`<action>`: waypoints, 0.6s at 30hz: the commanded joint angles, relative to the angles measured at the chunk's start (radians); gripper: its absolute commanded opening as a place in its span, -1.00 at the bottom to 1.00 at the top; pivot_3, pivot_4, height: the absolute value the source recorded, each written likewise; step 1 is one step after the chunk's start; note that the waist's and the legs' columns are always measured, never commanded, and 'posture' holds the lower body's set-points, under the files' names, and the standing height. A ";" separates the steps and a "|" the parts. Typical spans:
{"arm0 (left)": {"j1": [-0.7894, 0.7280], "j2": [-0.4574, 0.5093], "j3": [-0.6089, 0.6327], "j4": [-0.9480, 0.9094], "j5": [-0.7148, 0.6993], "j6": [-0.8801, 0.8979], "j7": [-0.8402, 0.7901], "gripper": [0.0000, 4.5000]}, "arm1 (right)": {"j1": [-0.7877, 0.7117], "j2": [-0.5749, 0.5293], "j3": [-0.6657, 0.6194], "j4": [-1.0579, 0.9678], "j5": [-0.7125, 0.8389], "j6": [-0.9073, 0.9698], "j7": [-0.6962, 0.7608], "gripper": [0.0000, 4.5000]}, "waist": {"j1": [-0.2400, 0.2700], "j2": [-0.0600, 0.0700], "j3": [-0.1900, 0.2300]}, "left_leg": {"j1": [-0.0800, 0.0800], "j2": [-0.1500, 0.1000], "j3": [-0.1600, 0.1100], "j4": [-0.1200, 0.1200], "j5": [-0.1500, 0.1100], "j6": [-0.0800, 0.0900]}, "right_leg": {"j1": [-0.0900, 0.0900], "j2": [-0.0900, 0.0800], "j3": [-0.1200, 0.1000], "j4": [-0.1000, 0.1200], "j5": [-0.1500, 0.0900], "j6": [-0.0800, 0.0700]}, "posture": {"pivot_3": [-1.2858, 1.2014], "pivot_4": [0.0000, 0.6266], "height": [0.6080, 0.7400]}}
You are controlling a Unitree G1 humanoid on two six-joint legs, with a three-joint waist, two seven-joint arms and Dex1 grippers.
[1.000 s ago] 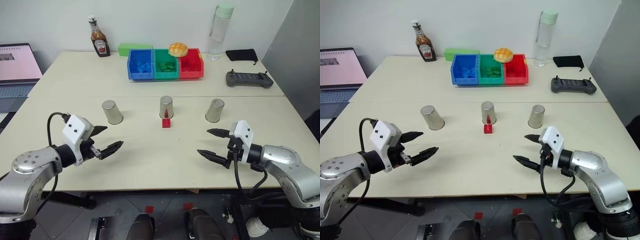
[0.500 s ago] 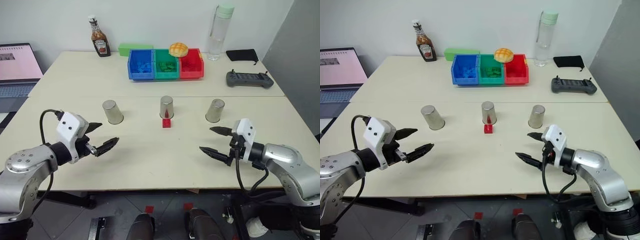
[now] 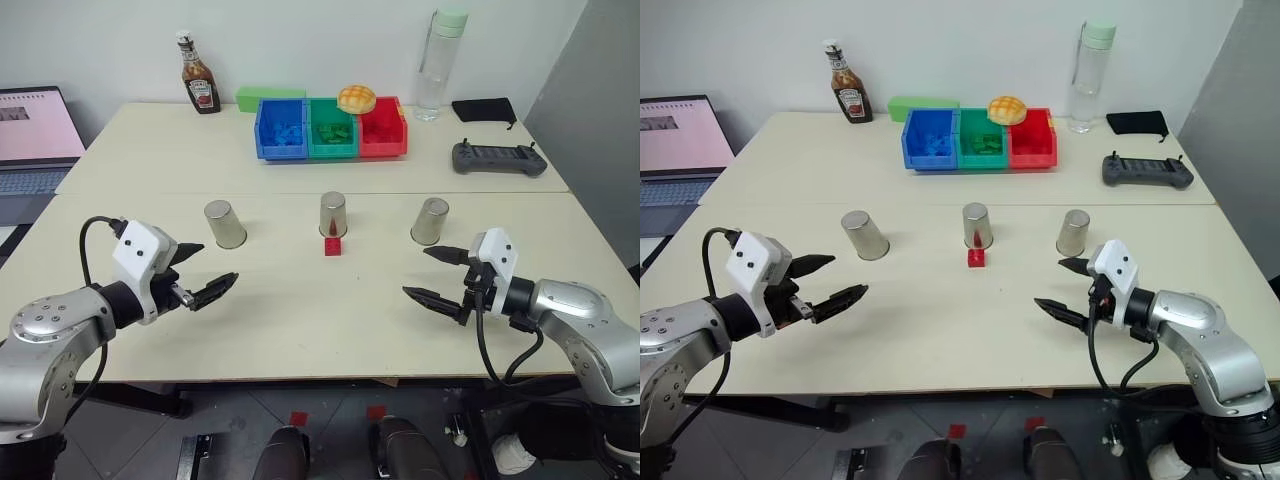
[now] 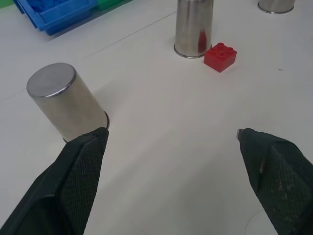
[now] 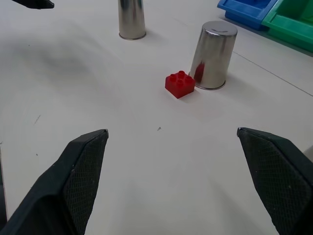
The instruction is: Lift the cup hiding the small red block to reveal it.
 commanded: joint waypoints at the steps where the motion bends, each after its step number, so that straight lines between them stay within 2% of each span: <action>1: -0.019 0.008 0.012 -0.008 -0.006 0.000 0.002 1.00 | -0.004 -0.007 -0.052 -0.051 0.030 -0.003 -0.004 1.00 | 0.000 0.000 0.000 | 0.000 0.000 0.000 0.000 0.000 0.000 | 0.000 0.000 0.000 0.000 0.000 0.000 | 0.03 -0.52 1.00; 18: -0.024 0.005 -0.002 0.001 0.010 -0.012 0.003 1.00 | -0.027 0.006 -0.040 -0.058 0.046 0.055 -0.033 1.00 | 0.000 0.000 0.000 | 0.000 0.000 0.000 0.000 0.000 0.000 | 0.000 0.000 0.000 0.000 0.000 0.000 | 0.03 -0.52 1.00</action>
